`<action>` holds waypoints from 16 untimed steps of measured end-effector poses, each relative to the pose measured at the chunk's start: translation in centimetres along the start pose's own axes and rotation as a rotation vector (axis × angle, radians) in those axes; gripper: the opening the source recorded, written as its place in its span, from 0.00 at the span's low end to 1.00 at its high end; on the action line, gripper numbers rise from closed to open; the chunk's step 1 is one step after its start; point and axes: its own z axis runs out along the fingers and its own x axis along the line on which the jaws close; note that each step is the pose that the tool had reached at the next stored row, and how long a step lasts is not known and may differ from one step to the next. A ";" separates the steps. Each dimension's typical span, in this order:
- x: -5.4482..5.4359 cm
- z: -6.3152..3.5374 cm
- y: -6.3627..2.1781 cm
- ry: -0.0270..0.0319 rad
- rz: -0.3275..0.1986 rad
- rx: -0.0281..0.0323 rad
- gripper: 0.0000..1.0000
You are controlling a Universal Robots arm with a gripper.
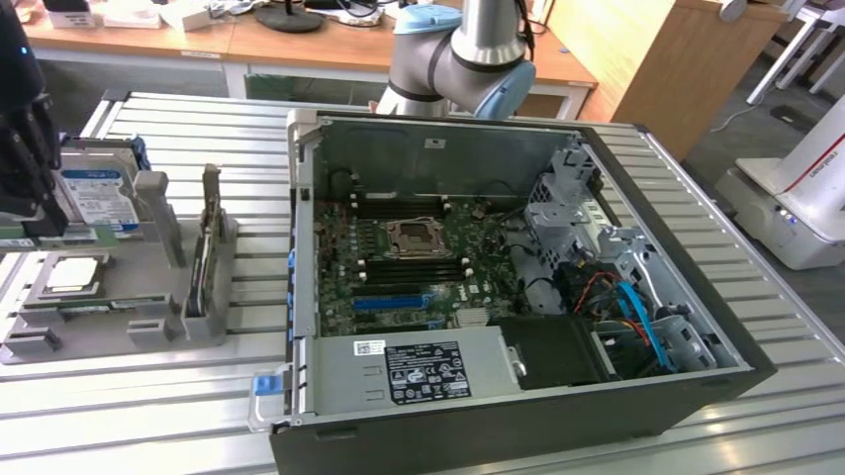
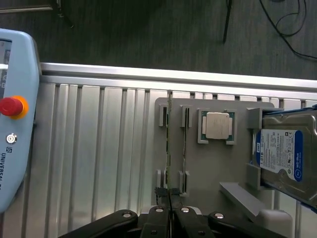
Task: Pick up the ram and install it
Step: 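Pick up the ram and move it above insertion slot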
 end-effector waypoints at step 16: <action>0.0 -4.26 0.18 0.0000 0.000 0.0000 0.12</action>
